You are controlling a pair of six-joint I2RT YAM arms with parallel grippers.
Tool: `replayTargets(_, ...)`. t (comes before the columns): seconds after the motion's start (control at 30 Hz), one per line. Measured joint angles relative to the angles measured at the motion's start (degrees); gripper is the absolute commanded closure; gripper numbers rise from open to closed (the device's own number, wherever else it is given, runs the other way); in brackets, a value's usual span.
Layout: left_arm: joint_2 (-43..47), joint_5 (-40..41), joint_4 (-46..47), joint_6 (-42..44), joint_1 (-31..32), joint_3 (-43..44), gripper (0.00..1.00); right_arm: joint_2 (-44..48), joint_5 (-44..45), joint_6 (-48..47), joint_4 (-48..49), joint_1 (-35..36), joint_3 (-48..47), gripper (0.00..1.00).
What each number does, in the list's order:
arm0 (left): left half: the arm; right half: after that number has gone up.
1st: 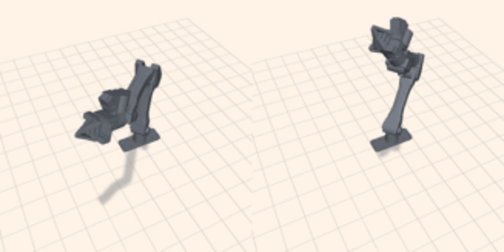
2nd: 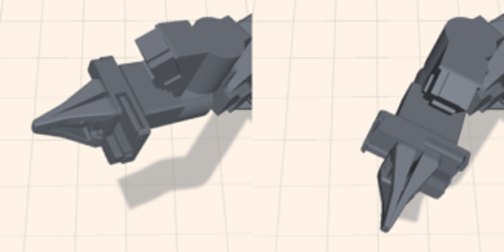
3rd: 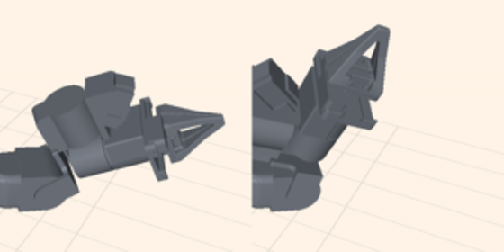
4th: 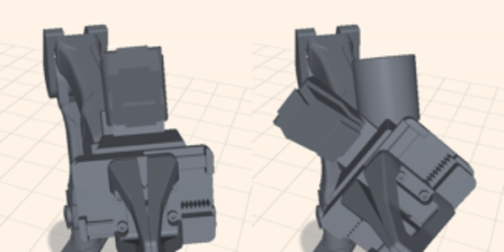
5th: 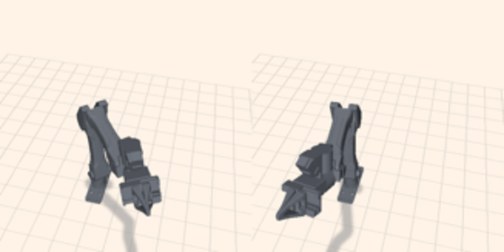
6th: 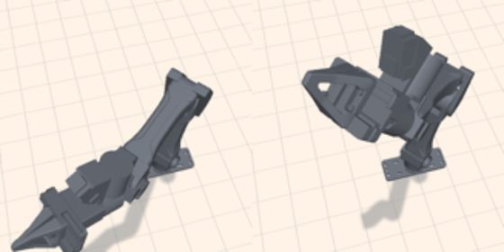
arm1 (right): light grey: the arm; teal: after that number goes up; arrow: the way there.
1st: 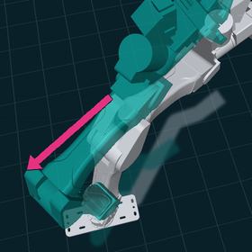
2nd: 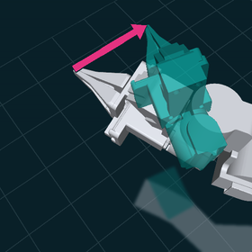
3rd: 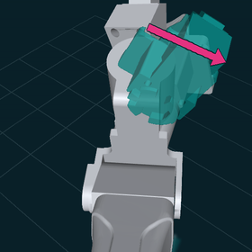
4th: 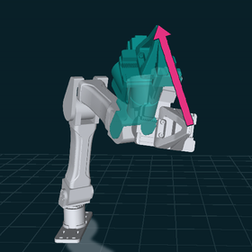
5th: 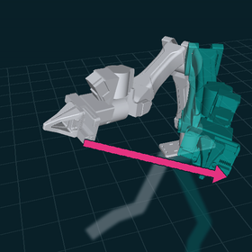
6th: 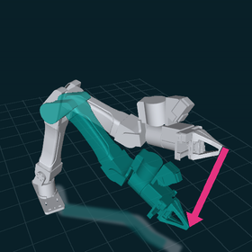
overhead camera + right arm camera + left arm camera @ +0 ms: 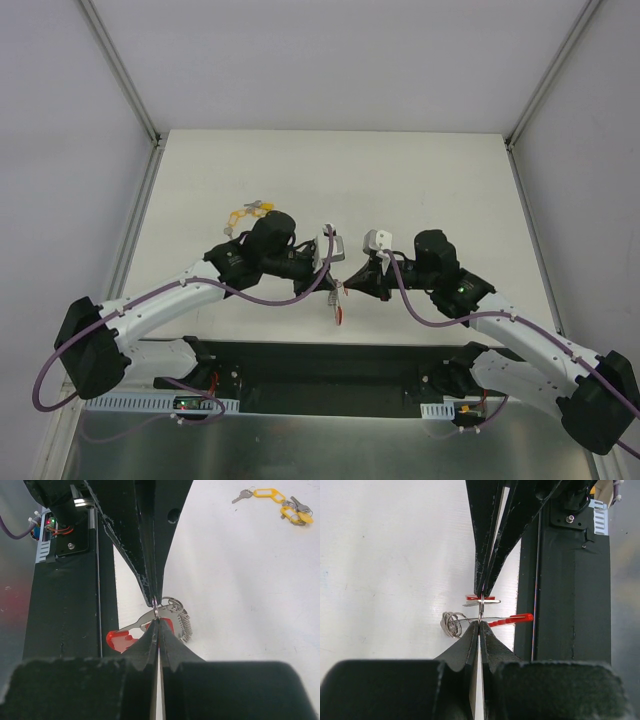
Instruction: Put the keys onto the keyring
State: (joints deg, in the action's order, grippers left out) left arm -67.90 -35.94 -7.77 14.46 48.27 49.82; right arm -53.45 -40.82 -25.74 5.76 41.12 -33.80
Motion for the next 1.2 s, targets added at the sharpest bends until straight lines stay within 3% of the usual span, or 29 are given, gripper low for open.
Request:
replayTargets(0.7, -2.3, 0.7, -2.2, -2.4, 0.0, 0.4, 1.0, -3.3, 2.7, -3.7, -4.2, 3.1, -3.6, 0.99)
replayTargets(1.2, -2.3, 0.0, -3.7, -9.8, -2.6, 4.4, 1.0, -2.5, 8.4, -9.5, -10.0, 6.7, -5.2, 0.99)
